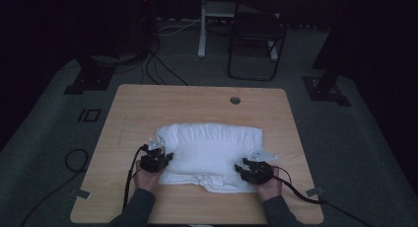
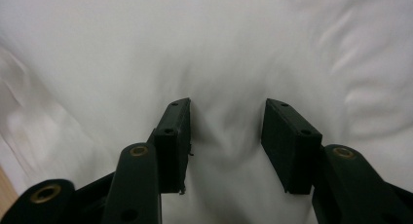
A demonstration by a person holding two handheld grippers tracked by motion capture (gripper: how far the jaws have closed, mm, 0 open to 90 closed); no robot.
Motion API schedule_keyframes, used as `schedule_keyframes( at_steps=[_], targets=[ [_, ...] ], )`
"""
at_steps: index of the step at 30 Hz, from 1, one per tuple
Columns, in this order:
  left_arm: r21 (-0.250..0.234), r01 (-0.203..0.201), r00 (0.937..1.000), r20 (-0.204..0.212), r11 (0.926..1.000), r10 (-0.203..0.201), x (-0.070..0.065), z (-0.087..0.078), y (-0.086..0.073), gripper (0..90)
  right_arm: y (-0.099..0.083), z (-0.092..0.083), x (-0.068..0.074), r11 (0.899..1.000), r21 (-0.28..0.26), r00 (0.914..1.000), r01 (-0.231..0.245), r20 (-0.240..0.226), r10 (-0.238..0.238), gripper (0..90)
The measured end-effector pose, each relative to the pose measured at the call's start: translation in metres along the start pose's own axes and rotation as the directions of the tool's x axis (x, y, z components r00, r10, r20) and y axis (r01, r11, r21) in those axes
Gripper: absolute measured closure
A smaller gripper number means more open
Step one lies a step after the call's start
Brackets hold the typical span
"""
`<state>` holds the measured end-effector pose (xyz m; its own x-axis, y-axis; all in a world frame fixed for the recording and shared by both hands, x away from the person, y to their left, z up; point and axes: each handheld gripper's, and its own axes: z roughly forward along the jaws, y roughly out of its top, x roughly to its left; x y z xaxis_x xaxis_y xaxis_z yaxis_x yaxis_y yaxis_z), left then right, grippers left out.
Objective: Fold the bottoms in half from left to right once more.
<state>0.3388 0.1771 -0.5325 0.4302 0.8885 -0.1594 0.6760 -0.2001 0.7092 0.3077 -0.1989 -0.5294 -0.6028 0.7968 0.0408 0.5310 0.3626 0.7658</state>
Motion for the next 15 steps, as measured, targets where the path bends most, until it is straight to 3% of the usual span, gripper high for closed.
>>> schedule_keyframes(
  at_steps=[4,9,11,15],
  targets=[
    [-0.040,0.009,0.9999,0.008,0.9992,-0.009,0.001,-0.008,0.004,82.9,0.022,-0.008,0.007,0.997,-0.075,0.9999,0.015,-0.004,-0.016,53.2],
    [-0.091,0.022,0.9994,0.028,0.9956,-0.019,0.002,-0.019,0.013,83.1,0.049,0.003,0.022,0.993,-0.106,0.9985,0.045,-0.026,-0.048,53.4],
    [-0.113,0.022,0.9991,0.038,0.9934,-0.018,0.002,-0.024,0.017,83.2,0.055,0.014,0.028,0.994,-0.093,0.9975,0.063,-0.026,-0.066,53.2],
    [-0.162,0.020,0.9974,0.071,0.9865,-0.008,-0.001,-0.037,0.029,83.5,0.053,0.042,0.036,0.996,-0.011,0.9960,0.088,-0.008,-0.089,54.5]
  ],
)
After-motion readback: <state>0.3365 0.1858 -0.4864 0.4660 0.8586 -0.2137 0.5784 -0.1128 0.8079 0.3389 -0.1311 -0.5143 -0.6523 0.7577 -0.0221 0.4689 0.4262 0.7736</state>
